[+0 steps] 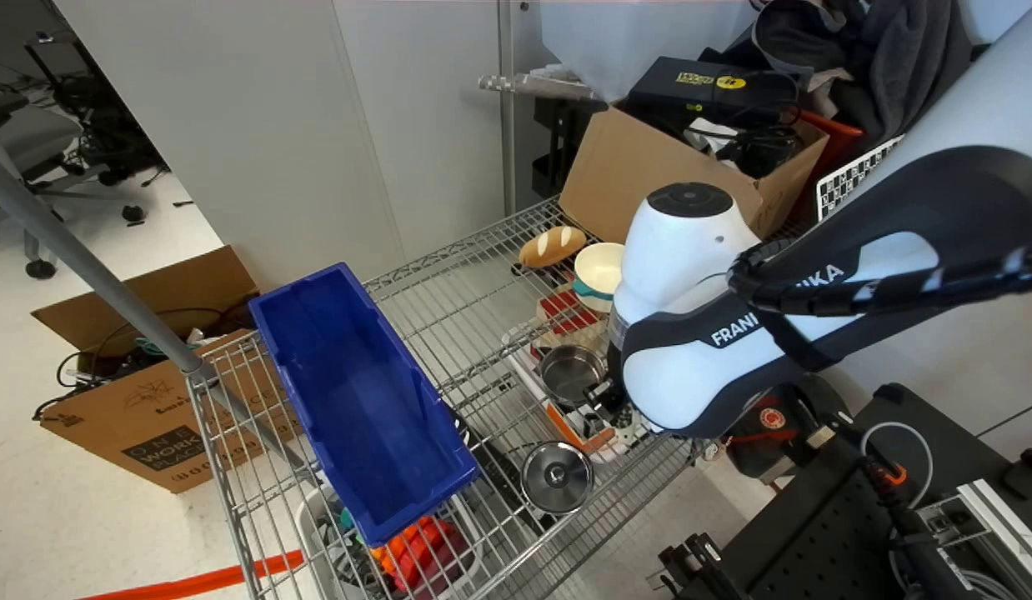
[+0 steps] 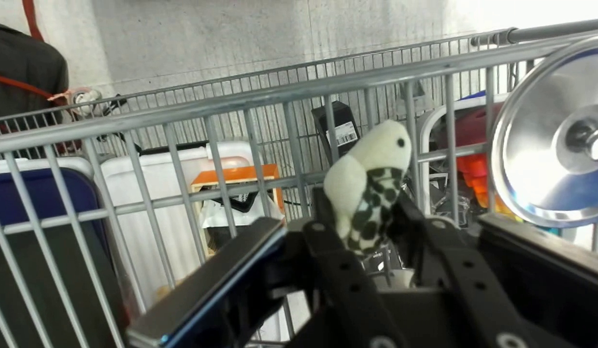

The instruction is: Move the object slightly to the left

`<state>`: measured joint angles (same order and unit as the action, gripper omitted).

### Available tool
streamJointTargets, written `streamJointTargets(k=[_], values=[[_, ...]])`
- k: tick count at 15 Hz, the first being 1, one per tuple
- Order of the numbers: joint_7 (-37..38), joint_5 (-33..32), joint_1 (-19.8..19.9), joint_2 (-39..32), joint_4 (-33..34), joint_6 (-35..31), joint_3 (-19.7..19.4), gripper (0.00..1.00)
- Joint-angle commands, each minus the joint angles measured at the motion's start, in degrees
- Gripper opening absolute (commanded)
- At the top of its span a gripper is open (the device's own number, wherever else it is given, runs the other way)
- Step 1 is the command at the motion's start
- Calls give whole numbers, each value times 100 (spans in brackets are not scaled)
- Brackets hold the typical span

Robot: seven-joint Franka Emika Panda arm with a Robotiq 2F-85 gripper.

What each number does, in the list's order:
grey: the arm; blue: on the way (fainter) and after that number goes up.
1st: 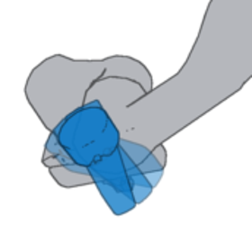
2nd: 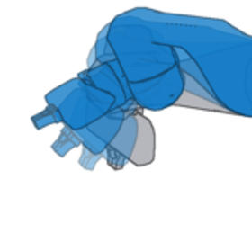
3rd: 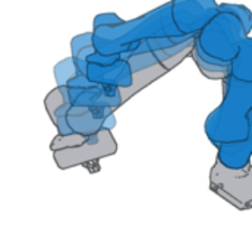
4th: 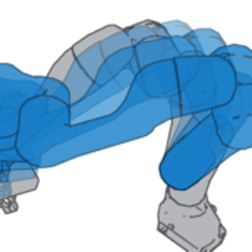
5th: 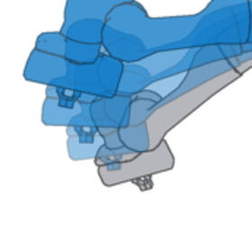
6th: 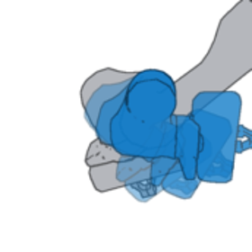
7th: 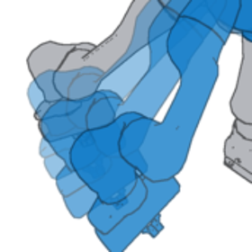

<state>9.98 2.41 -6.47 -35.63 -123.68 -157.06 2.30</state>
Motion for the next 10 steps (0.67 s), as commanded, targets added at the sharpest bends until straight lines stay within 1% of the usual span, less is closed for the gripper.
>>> streamJointTargets(k=[1,2,3,5,6,7,10], values=[[118,63,-87,-56,172,146,-56,63],[159,41,-116,-60,184,157,-87,72],[210,42,-132,-59,190,199,-107,78],[217,69,-94,-68,223,375,-70,93],[-398,260,411,332,-393,209,282,99],[-506,323,484,566,-662,156,340,100],[-1350,811,1107,1315,-1388,-21,866,100]])
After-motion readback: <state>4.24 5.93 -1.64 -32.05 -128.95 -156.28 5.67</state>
